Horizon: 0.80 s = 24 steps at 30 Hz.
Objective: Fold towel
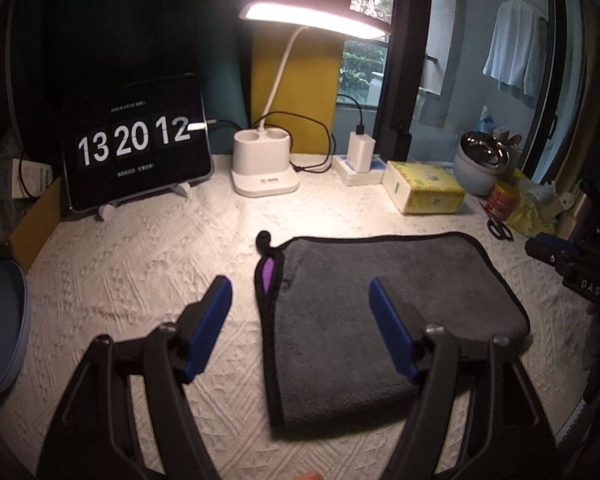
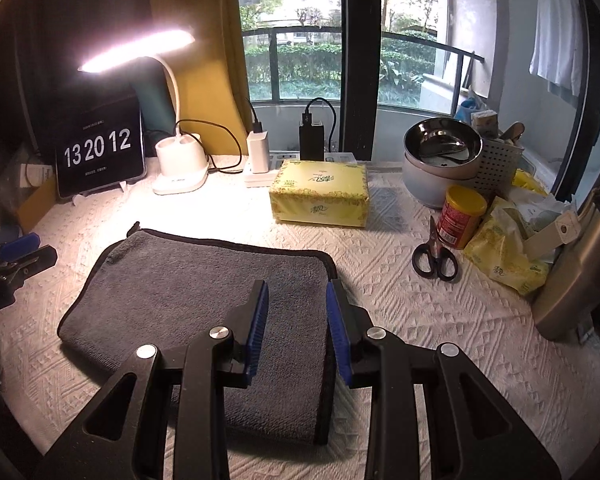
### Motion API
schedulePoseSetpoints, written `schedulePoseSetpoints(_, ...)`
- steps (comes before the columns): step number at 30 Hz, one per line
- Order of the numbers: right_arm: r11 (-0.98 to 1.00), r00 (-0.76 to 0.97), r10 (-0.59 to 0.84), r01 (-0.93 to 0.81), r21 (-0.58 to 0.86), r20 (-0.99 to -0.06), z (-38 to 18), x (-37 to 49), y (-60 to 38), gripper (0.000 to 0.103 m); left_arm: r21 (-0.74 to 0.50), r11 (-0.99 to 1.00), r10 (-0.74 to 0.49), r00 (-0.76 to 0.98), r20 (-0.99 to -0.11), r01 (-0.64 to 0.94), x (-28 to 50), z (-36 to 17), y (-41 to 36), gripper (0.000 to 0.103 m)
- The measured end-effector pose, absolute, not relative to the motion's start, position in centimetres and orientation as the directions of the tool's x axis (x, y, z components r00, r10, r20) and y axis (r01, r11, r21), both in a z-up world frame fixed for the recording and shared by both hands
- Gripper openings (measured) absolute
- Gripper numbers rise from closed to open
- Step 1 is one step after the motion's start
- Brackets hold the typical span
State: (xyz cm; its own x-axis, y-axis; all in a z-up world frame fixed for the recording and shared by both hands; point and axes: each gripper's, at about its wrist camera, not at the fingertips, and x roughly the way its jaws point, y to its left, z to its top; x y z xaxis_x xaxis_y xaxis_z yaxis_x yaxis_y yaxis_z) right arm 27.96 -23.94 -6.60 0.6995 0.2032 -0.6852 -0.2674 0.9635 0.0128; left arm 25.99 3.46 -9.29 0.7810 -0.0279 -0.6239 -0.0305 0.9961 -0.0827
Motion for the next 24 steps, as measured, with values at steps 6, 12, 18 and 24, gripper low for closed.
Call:
schedulePoseSetpoints(6,0.964,0.710,0.203,-0.265,0.011,-0.674,-5.7,26.2,-24.1,0.032,-0.089,0.996,-0.038,0.792,-0.610,-0.021,24.4,-8.6,3.2,0.072)
schedulePoseSetpoints(12,0.963,0.716,0.206,-0.268,0.010,-0.667,-5.2,24.6,-24.1,0.032,-0.092,0.996,-0.041,0.797,-0.602,-0.018,22.8,-8.2,3.0,0.073)
schedulePoseSetpoints(18,0.963,0.723,0.206,-0.270,0.005,-0.659,-4.6,23.1,-24.2,0.032,-0.095,0.995,-0.045,0.803,-0.594,-0.015,21.3,-7.8,2.8,0.073)
schedulePoseSetpoints(24,0.964,0.735,0.201,-0.265,-0.001,-0.648,-4.0,21.6,-24.4,0.032,-0.098,0.995,-0.052,0.812,-0.582,-0.007,19.8,-7.3,2.5,0.073)
